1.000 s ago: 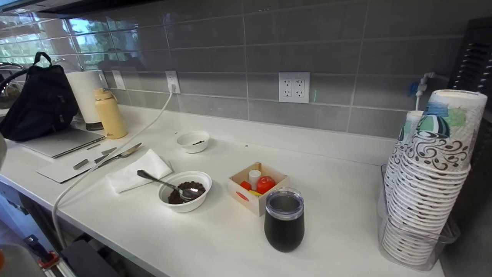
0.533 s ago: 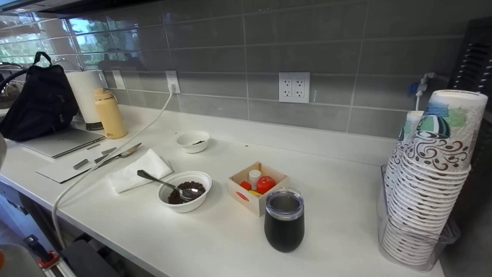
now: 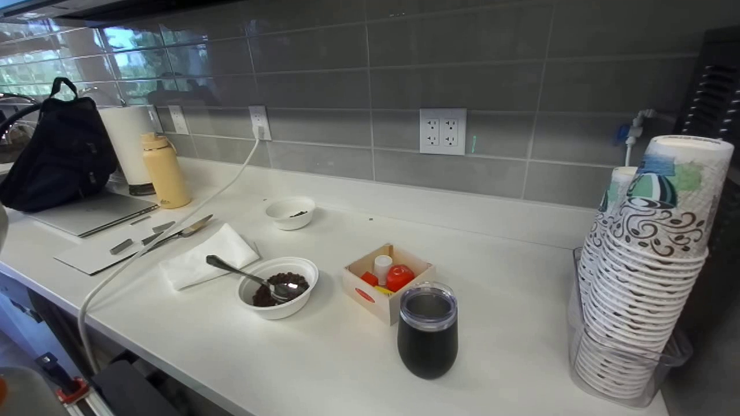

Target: Open then close the top left cabinet door

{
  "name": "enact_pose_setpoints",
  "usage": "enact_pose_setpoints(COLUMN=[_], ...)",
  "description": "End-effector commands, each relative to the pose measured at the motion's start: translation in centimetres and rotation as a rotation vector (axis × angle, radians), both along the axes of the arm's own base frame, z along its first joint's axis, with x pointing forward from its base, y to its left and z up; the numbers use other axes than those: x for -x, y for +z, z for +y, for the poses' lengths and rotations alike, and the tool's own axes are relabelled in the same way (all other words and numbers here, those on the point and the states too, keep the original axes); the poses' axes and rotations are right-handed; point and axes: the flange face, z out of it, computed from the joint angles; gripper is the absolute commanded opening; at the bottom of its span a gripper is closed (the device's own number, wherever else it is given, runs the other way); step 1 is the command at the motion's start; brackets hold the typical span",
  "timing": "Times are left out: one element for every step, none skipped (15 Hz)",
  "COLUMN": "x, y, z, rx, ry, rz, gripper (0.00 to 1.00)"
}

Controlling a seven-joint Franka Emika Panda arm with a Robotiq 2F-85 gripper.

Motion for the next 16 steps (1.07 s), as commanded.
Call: enact_pose_setpoints(x=[1.4, 1.0, 0.7, 0.4, 0.0, -0.5, -1.0, -1.5, -2.1, -2.7, -3.4, -4.1, -4.8, -5.6, -6.4, -7.1], y=[-1.8, -1.6, -1.4, -1.1, -0.9, -0.6, -0.4, -0.1, 0.1, 0.4, 0.6, 0.8, 1.0, 1.2, 1.4, 1.6], z=[-3.2, -3.3, -3.4, -3.5, -3.6, -3.6, -3.6, -3.6, -3.7, -3.7, -3.8, -3.9, -4.1, -4.2, -4.3, -4.4], rx=[-0.02, -0.022, -0.026, -0.029, -0.031, -0.035, -0.036, -0.034, -0.034, -0.034, -0.036, -0.037, -0.042, -0.045, -0.05, -0.054], ry=[-0.027, -0.023, -0.017, -0.014, -0.011, -0.002, 0.002, 0.001, 0.003, 0.004, 0.004, 0.003, 0.004, 0.003, 0.005, 0.007], rz=[0.086, 0.089, 0.092, 0.095, 0.099, 0.104, 0.107, 0.11, 0.116, 0.123, 0.133, 0.142, 0.152, 0.163, 0.176, 0.189], gripper=[1.0, 1.0, 1.0, 1.0, 1.0, 1.0, 1.0, 1.0, 1.0, 1.0, 1.0, 1.0, 1.0, 1.0, 1.0, 1.0])
